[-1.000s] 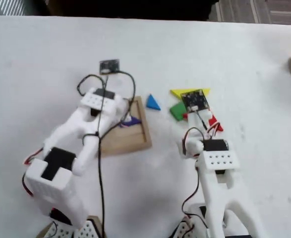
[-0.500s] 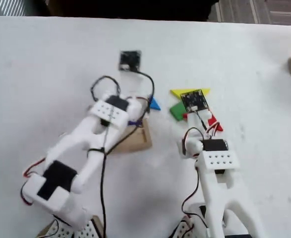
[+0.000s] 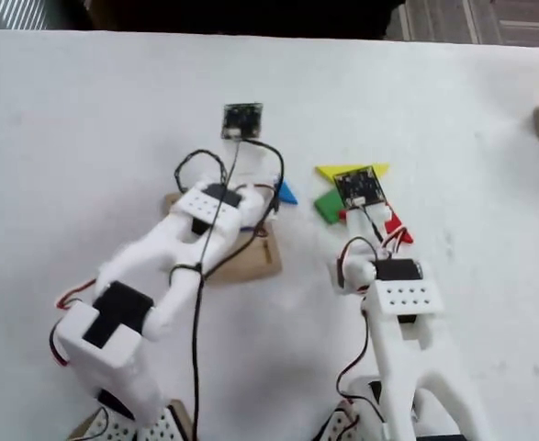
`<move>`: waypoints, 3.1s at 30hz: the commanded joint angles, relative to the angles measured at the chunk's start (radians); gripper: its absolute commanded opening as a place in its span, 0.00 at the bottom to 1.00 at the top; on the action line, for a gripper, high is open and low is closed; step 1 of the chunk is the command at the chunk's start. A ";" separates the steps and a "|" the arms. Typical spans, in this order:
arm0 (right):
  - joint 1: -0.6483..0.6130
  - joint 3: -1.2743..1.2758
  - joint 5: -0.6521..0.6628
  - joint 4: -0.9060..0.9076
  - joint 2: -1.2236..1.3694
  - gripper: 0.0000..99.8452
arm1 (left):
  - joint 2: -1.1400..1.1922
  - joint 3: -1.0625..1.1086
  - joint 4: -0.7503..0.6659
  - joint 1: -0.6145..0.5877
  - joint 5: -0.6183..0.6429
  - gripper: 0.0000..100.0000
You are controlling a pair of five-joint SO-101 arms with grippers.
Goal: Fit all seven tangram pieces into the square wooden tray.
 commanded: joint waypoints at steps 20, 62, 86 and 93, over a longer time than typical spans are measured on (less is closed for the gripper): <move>-0.001 0.000 0.011 -0.042 -0.031 0.06 | 0.038 -0.061 0.341 -0.010 0.046 0.02; -0.019 0.009 0.038 -0.045 -0.031 0.06 | -0.460 0.439 0.158 -0.145 -0.210 0.02; -0.021 0.009 0.040 -0.045 -0.031 0.06 | -0.470 0.348 0.408 -0.268 -0.368 0.02; -0.019 0.009 0.040 -0.045 -0.031 0.06 | -0.464 0.338 0.242 -0.194 -0.190 0.02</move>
